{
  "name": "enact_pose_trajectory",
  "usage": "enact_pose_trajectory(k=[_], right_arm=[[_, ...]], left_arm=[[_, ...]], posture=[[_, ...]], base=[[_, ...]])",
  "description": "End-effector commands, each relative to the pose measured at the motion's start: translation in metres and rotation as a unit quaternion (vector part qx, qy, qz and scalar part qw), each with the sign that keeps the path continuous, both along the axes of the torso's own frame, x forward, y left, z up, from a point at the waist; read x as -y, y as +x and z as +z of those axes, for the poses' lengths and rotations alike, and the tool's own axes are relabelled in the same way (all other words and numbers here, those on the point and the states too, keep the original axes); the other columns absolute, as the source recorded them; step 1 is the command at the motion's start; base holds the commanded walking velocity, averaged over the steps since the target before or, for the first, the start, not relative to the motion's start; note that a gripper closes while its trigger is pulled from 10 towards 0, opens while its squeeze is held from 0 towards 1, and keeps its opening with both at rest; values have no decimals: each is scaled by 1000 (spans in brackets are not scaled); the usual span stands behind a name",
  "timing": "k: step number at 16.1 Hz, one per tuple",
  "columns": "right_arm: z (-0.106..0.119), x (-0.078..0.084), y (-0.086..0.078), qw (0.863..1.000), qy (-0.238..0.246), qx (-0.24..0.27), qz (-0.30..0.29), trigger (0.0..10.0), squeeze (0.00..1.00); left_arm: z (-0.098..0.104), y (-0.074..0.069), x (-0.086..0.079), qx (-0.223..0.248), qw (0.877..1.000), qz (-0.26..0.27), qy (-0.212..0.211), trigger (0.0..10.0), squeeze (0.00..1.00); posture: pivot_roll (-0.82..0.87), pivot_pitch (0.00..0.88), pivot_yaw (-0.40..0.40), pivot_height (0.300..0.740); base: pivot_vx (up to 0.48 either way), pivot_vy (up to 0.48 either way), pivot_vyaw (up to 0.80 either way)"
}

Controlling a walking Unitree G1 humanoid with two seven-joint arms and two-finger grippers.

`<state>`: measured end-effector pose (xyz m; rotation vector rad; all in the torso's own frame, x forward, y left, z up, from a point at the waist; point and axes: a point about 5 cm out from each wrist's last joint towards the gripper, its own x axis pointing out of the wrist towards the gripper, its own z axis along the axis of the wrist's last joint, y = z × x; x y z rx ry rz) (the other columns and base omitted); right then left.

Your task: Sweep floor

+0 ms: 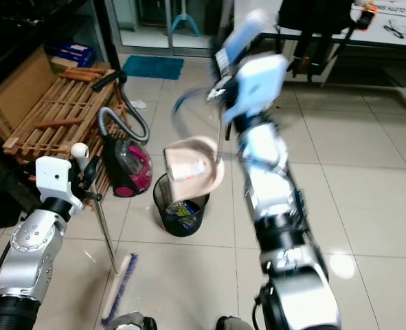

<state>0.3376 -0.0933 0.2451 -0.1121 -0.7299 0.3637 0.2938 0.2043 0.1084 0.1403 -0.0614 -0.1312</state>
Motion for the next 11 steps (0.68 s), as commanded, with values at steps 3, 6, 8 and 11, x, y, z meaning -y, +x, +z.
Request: enact_pose_trajectory(k=[3,6,8,11], right_arm=[[-1,-18,-20,996,-39,68,29,10000,0],[-15,-34,-34,989,-97,89,64,10000,0],[-6,-29,-34,988,-94,116,38,10000,0],[26,-4,-30,987,-26,154,-21,10000,0]], left_arm=[[12,2,1,28,1000,-2,13,10000,0],[13,4,3,29,999,-7,15,10000,0],[14,6,5,28,999,-11,14,10000,0],[15,8,8,26,999,-18,11,10000,0]], posture=[[-10,0,21,740],[-11,0,27,740],[-12,0,30,740],[-22,0,39,740]], base=[[0,0,0],[0,0,0],[0,0,0],[0,0,0]])
